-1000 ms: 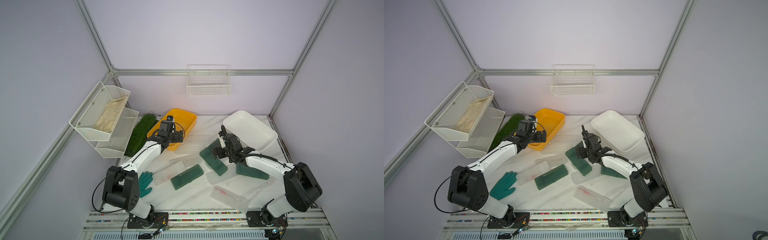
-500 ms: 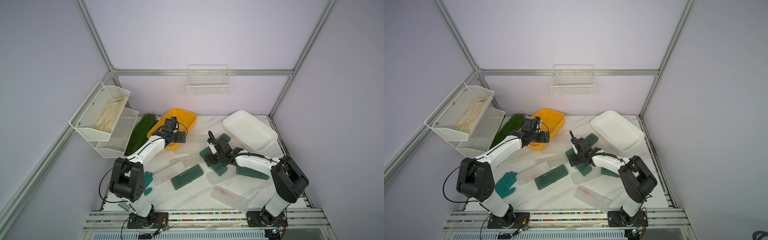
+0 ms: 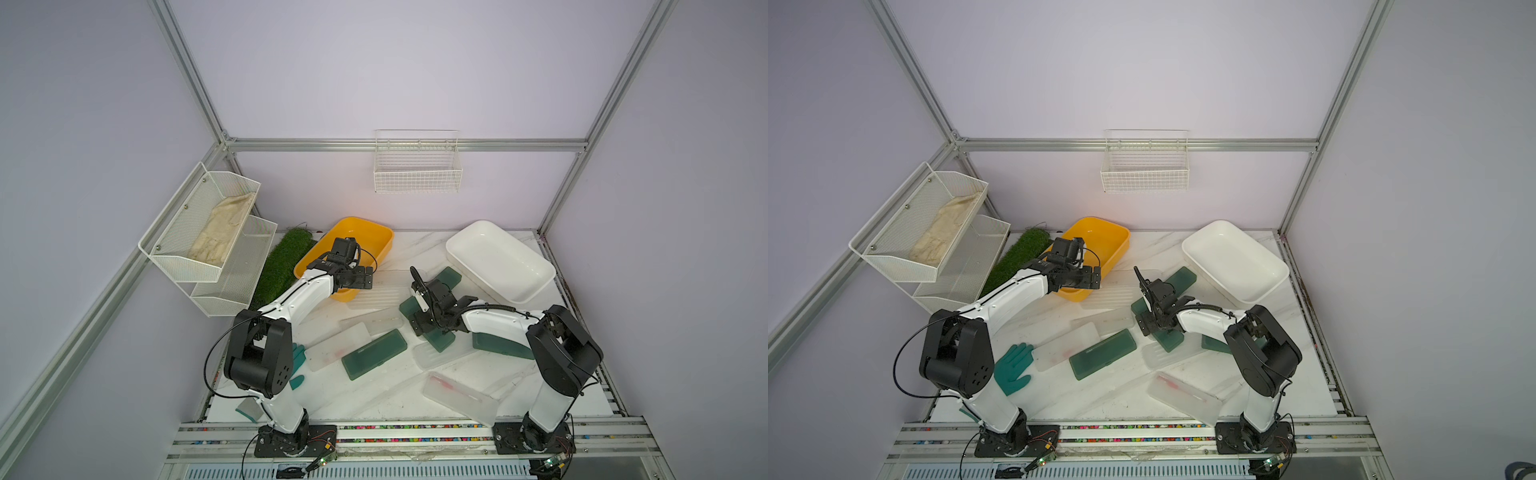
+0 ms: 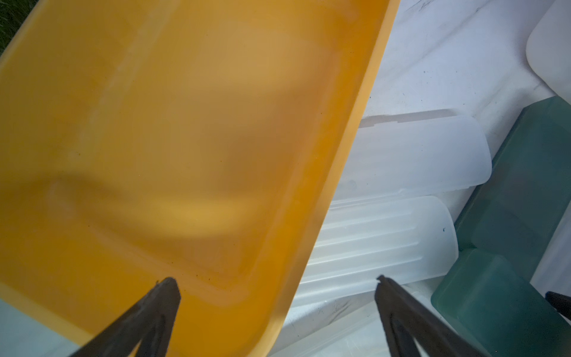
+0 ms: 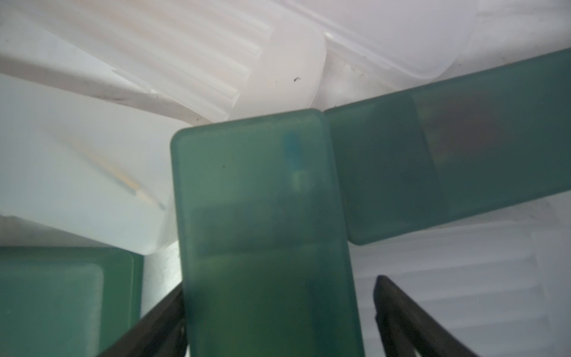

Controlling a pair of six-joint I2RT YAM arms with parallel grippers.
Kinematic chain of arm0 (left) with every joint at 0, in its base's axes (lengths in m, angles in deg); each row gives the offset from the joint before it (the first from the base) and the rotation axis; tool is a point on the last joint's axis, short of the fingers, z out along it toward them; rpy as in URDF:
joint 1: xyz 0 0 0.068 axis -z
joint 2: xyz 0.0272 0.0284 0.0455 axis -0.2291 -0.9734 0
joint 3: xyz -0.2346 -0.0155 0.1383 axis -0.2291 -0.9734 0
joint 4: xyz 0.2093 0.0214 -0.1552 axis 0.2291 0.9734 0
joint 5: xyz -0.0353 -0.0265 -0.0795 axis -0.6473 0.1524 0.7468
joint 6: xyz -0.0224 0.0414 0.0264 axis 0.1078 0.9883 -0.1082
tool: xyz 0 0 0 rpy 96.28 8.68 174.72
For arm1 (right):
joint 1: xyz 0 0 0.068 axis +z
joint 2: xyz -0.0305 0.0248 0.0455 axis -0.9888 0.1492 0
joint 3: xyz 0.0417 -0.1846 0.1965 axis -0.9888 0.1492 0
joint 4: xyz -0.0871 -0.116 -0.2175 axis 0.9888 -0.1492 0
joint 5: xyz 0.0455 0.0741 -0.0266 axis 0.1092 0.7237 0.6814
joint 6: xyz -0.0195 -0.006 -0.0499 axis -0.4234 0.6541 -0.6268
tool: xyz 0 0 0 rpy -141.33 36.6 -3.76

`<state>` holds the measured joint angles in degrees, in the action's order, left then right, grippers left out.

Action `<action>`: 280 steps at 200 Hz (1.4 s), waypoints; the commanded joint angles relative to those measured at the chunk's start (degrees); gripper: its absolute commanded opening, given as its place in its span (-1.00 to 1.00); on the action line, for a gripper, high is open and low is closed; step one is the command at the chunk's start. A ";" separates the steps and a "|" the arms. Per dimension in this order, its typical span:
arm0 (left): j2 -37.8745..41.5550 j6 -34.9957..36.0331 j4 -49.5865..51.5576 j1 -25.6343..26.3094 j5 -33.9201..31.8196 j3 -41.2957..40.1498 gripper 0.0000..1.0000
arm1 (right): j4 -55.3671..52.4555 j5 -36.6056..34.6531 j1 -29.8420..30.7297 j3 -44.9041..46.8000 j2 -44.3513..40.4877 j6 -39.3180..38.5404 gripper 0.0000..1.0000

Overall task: Place the pencil cases by color into the storage box
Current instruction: Pick up the pencil case from the center of the board, then place the pencil case at the storage box.

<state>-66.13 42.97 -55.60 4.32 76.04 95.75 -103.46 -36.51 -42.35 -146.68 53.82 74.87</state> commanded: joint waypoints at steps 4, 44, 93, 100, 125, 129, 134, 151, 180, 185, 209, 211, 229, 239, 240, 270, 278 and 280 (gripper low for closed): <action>0.39 -0.37 -0.22 0.86 -1.18 3.94 1.00 | -0.77 -1.86 0.48 -1.52 1.15 -0.55 0.58; 2.37 1.12 0.01 2.35 -2.86 5.41 1.00 | -2.00 -4.03 0.57 -3.50 -1.85 1.25 0.28; 6.96 5.63 -4.12 4.38 -1.23 3.80 1.00 | -1.62 -7.07 0.19 -5.53 -11.09 6.93 0.21; 8.09 6.24 -5.53 4.55 0.44 2.95 1.00 | -1.51 -8.30 -0.48 -5.54 -12.32 8.68 0.21; 12.48 7.50 -11.55 6.35 6.03 -0.43 1.00 | -0.33 -8.21 -6.18 -4.47 -15.94 16.40 0.21; 13.02 7.96 -12.41 6.81 6.59 -0.83 1.00 | 0.16 -7.45 -7.47 -4.14 -16.39 17.71 0.21; 13.81 8.46 -13.34 7.50 7.14 -1.51 1.00 | 0.73 -6.50 -9.19 -3.64 -16.90 19.58 0.20; 15.62 11.40 -15.49 10.04 8.72 -3.10 1.00 | 2.67 -4.89 -14.15 -2.34 -18.20 25.43 0.20; 18.62 19.73 -18.47 14.59 13.51 -7.08 1.00 | 5.18 -5.19 -19.94 -2.56 -16.81 33.33 0.19; 18.71 20.88 -18.90 15.28 13.95 -7.67 1.00 | 5.26 -5.41 -21.01 -3.09 -16.02 35.02 0.19; 18.68 25.17 -20.45 18.44 14.59 -10.04 1.00 | 7.26 -6.01 -25.02 -4.86 -11.99 43.15 0.13; 18.71 25.38 -20.55 18.64 14.63 -10.22 1.00 | 7.45 -6.35 -25.21 -5.08 -11.66 43.83 0.12; 19.61 27.44 -23.61 20.57 14.85 -13.01 1.00 | 7.68 -9.21 -26.34 -8.56 -7.79 48.04 0.11; 20.14 28.35 -25.72 21.25 15.75 -14.88 1.00 | 7.18 -12.22 -26.46 -10.69 -5.76 50.65 0.11; 20.18 28.43 -25.98 21.31 15.84 -15.10 1.00 | 7.23 -12.40 -26.52 -10.81 -5.50 50.82 0.11; 21.18 30.92 -31.50 22.75 19.15 -19.76 1.00 | 7.81 -17.34 -27.62 -14.82 -0.70 56.07 0.12; 21.17 31.38 -32.44 22.91 19.73 -20.46 1.00 | 7.88 -18.11 -27.85 -16.06 0.44 56.80 0.12; 21.18 31.41 -32.69 22.99 19.79 -20.56 1.00 | 7.90 -18.12 -27.91 -16.32 0.76 56.97 0.12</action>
<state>-47.31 70.64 -80.36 26.63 92.15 78.24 -98.63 -49.15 -69.58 -158.65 52.68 124.53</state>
